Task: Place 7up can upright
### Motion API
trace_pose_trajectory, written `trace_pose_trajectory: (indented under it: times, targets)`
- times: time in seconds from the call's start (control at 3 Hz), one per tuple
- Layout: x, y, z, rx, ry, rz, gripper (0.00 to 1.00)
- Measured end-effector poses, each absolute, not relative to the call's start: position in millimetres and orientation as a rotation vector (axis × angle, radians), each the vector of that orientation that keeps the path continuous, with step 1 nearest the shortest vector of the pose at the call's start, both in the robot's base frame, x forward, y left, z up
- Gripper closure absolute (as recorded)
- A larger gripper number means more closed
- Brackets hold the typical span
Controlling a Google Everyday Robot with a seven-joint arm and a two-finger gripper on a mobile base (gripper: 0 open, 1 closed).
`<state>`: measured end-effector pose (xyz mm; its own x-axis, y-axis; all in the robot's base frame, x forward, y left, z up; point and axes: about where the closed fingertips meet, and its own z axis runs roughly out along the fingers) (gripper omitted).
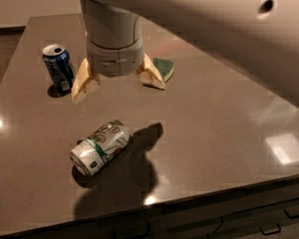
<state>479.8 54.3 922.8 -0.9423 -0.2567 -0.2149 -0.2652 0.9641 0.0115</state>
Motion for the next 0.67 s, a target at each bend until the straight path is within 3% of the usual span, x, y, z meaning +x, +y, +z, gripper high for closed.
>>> trace_pose_trajectory:
  times: [0.67]
  targets:
    - [476.4,65.3,905.2,0.07,3.099,0.179,0.0]
